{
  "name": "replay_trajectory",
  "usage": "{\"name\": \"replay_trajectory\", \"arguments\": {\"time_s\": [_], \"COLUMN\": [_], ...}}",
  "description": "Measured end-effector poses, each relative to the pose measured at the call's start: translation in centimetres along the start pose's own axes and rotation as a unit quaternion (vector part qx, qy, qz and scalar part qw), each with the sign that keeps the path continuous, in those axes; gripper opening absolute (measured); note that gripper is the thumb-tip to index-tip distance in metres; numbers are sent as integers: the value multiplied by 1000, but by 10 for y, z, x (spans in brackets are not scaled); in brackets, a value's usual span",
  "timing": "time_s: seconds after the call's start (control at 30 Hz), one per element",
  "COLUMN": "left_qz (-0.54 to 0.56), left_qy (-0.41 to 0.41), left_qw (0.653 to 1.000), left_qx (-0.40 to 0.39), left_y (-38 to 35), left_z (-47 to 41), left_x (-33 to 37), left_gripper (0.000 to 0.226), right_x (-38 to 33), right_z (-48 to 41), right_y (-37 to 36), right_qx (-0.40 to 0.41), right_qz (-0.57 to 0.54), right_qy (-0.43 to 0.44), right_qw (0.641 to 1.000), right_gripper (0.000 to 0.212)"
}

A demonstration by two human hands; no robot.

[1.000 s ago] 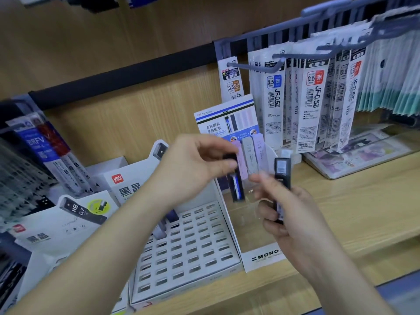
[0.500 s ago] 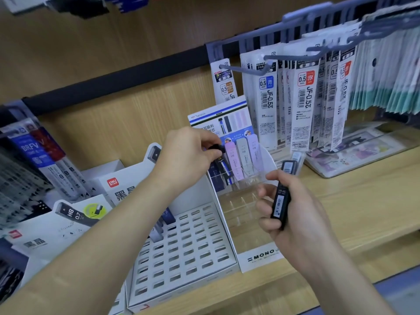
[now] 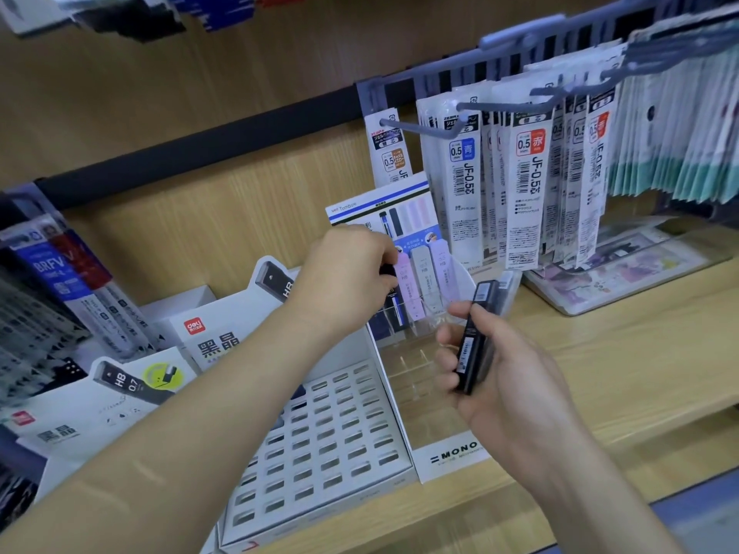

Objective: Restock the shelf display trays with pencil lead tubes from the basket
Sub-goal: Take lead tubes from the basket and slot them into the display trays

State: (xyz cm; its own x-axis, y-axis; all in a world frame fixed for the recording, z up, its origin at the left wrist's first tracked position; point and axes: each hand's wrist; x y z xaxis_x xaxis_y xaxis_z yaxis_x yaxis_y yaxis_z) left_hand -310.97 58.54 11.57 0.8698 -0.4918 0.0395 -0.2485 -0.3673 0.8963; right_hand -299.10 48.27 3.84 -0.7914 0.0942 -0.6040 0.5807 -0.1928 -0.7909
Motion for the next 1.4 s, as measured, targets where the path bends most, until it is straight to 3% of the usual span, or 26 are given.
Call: {"name": "replay_trajectory", "arguments": {"time_s": [0.17, 0.27, 0.37, 0.43, 0.57, 0.73, 0.93, 1.0, 1.2, 1.4], "left_qz": [35, 167, 387, 428, 494, 459, 514, 516, 428, 309], "left_qy": [17, 59, 80, 66, 130, 176, 174, 174, 156, 201], "left_qw": [999, 984, 912, 886, 849, 870, 834, 834, 888, 926], "left_qx": [27, 32, -111, -167, -136, -38, -97, -85, 68, 83], "left_y": [-3, 5, 17, 22, 27, 24, 27, 30, 51, 59], "left_z": [3, 13, 31, 40, 45, 46, 50, 53, 63, 104], "left_x": [-1, 9, 23, 24, 14, 6, -2, -5, -36, -67], "left_gripper": [10, 9, 15, 21, 18, 17, 9, 10, 22, 21], "right_x": [-2, -3, -3, -3, -6, -6, -4, -3, -1, 16], "right_z": [3, 3, 3, 3, 4, 4, 6, 6, 5, 17], "right_y": [3, 4, 6, 6, 5, 5, 2, 1, -1, -18], "right_qx": [-40, -60, -74, -84, -98, -98, -85, -68, -78, -108], "right_qz": [54, 64, 63, 60, 59, 105, 154, 205, 266, 318], "right_qy": [-10, -24, -38, -44, -39, -7, 15, 21, 24, 64], "right_qw": [998, 996, 995, 994, 993, 990, 984, 976, 960, 940], "right_gripper": [37, 38, 35, 33, 32, 31, 31, 29, 23, 15]}}
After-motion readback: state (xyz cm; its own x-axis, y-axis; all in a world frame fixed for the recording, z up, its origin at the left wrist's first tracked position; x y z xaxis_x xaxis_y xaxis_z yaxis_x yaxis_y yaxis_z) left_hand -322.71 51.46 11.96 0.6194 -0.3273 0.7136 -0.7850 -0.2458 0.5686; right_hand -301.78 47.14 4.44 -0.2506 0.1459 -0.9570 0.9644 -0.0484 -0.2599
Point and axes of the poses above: each hand's wrist, its own z-axis away from the middle knuckle, its own y-axis out of the back of the hand, x = y × z, and after that the axes turned 5 degrees about y, right-handed
